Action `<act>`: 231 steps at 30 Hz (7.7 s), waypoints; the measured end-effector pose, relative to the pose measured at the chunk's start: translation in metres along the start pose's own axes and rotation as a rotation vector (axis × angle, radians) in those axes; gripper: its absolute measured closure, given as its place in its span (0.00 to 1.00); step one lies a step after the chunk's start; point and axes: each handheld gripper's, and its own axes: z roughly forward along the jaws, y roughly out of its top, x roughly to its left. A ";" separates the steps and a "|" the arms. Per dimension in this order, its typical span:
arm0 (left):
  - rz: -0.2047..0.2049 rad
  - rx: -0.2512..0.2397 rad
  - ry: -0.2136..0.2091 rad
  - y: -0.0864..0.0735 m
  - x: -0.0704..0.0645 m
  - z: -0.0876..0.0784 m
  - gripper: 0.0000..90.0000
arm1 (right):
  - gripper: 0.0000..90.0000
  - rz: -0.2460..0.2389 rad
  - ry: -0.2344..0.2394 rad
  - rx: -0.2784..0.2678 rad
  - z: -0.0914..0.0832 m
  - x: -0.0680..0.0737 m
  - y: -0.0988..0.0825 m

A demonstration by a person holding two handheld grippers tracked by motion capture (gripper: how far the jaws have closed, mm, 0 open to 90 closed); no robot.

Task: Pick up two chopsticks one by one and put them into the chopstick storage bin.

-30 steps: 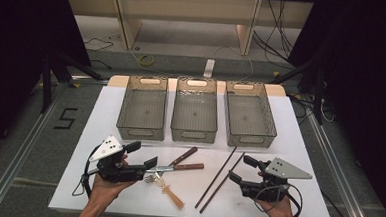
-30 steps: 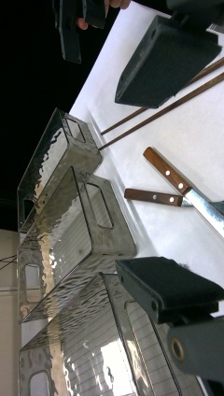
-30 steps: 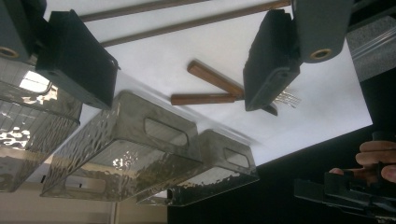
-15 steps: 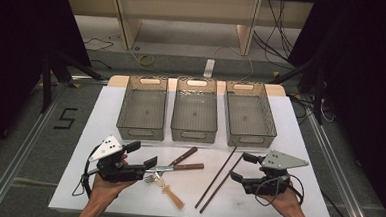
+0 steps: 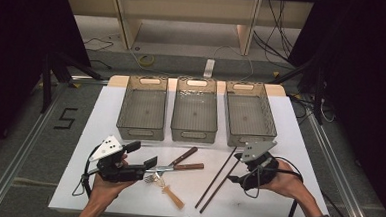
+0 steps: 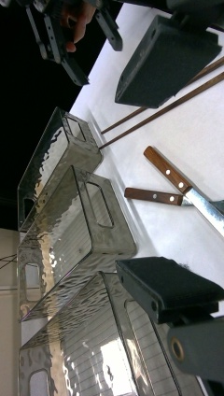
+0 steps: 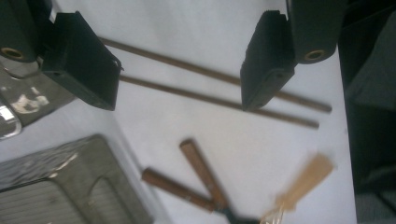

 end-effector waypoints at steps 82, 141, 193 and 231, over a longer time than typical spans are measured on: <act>0.006 0.007 0.002 0.000 -0.002 0.001 0.18 | 0.84 -0.303 0.201 0.500 0.079 0.005 0.015; 0.363 0.535 -0.223 -0.017 -0.065 0.084 0.42 | 0.95 -0.479 0.114 0.329 0.056 0.040 0.050; 0.207 0.510 -0.114 0.002 -0.029 0.069 0.93 | 0.38 0.059 -0.039 -0.174 0.020 0.011 0.035; -0.112 0.305 0.238 0.063 0.104 0.065 0.93 | 0.30 0.297 -0.059 -0.333 0.009 0.020 -0.021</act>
